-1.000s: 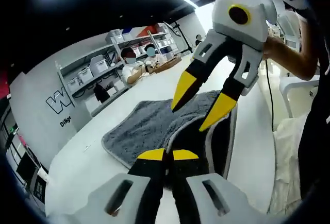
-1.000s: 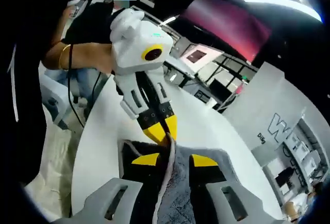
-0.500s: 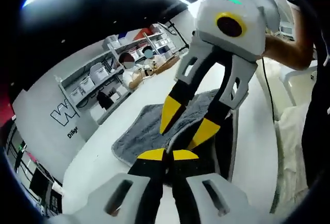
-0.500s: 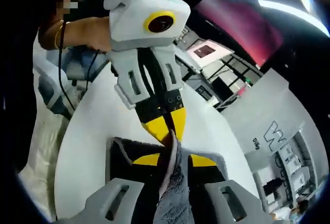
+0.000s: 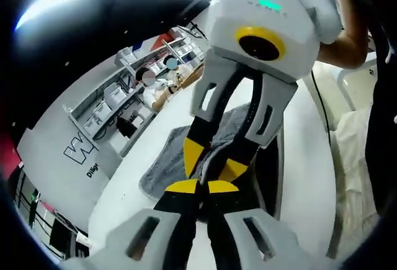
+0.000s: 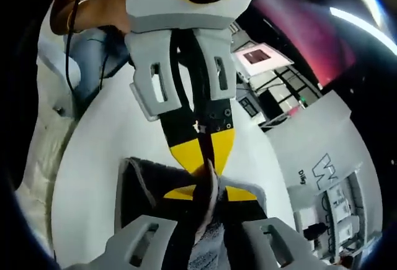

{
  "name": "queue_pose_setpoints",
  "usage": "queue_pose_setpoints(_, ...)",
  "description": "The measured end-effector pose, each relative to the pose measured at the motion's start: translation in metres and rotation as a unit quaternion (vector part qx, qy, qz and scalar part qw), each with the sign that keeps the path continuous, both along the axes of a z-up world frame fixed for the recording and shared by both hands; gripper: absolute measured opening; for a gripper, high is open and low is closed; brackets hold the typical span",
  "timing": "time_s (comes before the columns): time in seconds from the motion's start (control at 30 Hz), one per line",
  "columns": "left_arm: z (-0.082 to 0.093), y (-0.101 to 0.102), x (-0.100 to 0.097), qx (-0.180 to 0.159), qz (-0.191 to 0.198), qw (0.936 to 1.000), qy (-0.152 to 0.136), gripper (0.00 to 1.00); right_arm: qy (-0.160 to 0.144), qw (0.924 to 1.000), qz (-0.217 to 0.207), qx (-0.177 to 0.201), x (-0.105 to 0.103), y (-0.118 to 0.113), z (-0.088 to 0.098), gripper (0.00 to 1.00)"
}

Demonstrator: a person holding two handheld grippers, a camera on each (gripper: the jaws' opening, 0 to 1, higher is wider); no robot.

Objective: Open the folded towel by lifting each exposed corner and separating the folded layers until the towel lies flat within the target outline without major curled edges

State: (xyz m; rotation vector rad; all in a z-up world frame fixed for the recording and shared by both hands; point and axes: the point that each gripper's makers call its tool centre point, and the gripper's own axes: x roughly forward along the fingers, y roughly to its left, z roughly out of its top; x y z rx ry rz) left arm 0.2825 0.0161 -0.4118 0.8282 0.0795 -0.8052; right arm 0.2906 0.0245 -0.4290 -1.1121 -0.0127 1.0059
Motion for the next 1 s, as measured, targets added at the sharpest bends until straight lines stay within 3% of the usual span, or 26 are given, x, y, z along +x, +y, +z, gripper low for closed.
queue_pose_setpoints(0.13, -0.004, 0.001, -0.001, 0.01, 0.0, 0.9999, 0.001, 0.01, -0.006, 0.9996, 0.004, -0.027, 0.001, -0.001, -0.006, 0.0)
queue_pose_setpoints(0.43, -0.011, 0.005, -0.002, -0.004, 0.004, 0.9998, 0.016, 0.02, 0.004, 0.9995, 0.014, -0.026, 0.001, 0.002, -0.01, 0.0)
queue_pose_setpoints(0.57, -0.008, 0.006, 0.0, -0.059, 0.015, 0.9975, 0.037, 0.04, 0.011, 0.9998, 0.008, -0.014, 0.003, 0.0, -0.009, 0.0)
queue_pose_setpoints(0.63, -0.007, 0.008, 0.0, -0.099, 0.02, 0.9931, 0.058, 0.08, 0.011, 0.9999, 0.004, -0.008, 0.005, -0.001, -0.006, 0.0)
queue_pose_setpoints(0.67, -0.006, 0.009, 0.001, -0.12, 0.021, 0.9903, 0.066, 0.11, 0.011, 0.9999, 0.003, -0.005, 0.006, -0.002, -0.006, 0.0)
queue_pose_setpoints(0.73, -0.005, 0.01, 0.0, -0.182, 0.017, 0.9776, 0.104, 0.17, 0.004, 1.0, 0.002, 0.0, 0.007, -0.002, -0.003, 0.0)
queue_pose_setpoints(0.83, 0.003, 0.013, -0.001, -0.272, 0.011, 0.9518, 0.141, 0.17, 0.001, 1.0, -0.003, 0.007, 0.008, -0.002, -0.001, 0.0)
queue_pose_setpoints(1.0, 0.0, 0.023, 0.005, -0.333, 0.034, 0.9261, 0.175, 0.21, 0.0, 0.9998, -0.009, 0.019, 0.011, -0.001, 0.002, 0.0)
